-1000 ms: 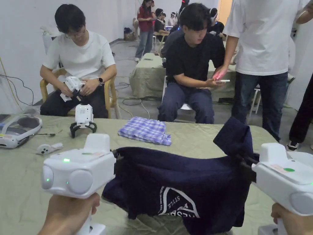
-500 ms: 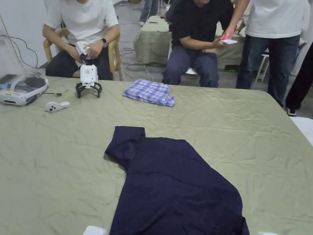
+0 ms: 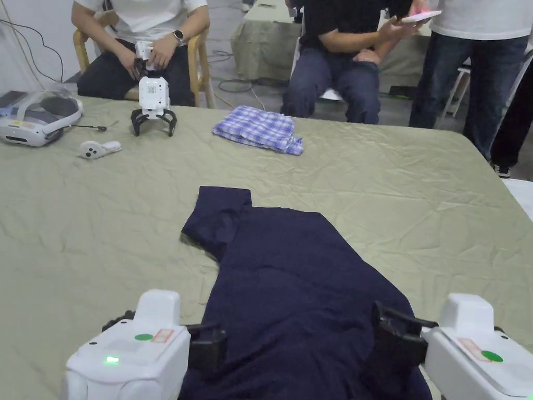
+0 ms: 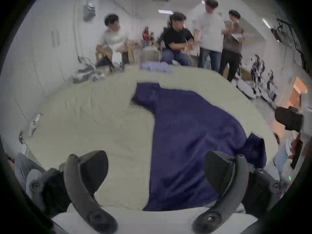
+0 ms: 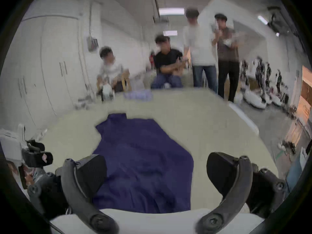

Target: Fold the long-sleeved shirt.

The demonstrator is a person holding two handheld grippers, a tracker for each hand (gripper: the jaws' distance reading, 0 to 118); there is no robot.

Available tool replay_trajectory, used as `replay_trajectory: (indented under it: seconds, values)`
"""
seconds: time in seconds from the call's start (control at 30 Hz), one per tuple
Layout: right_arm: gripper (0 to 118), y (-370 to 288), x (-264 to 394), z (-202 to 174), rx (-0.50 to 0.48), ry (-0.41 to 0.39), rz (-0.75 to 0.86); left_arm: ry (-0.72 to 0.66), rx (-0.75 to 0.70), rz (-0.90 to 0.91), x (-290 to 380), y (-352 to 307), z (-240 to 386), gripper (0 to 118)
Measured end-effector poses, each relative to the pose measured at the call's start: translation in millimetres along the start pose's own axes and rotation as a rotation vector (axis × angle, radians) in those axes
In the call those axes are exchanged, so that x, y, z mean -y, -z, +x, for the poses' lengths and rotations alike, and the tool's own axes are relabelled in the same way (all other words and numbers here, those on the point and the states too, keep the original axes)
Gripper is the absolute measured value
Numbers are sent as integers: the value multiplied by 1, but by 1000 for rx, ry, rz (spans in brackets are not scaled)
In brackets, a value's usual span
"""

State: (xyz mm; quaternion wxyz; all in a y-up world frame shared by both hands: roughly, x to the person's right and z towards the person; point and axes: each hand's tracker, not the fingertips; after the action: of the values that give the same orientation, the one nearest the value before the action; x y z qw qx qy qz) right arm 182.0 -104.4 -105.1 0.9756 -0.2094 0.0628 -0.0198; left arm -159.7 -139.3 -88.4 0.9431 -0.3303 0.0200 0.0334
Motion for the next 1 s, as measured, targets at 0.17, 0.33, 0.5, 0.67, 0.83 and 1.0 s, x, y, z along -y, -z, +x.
replay_trajectory:
  seconds: [0.17, 0.33, 0.5, 0.67, 0.83, 1.0]
  values:
    - [10, 15, -10, -31, -39, -110, 193, -76, -46, 181, -25, -9, -5, 6]
    - [0, 2, -22, -54, -48, -90, 198, -107, 27, 85, -30, -14, -20, 3]
    - [0, 46, 3, -25, -78, -27, 81, -215, 28, -249, 20, 1, -42, 110]
    - [0, 52, 18, -28, -92, -39, 33, -374, 15, -439, 68, 16, -56, 100]
    - [0, 56, 27, -42, -111, -60, 9, -481, 83, -499, 89, 37, -54, 79]
    - [0, 63, 27, -52, -125, -72, -12, -372, 68, -492, 101, 56, -36, 16]
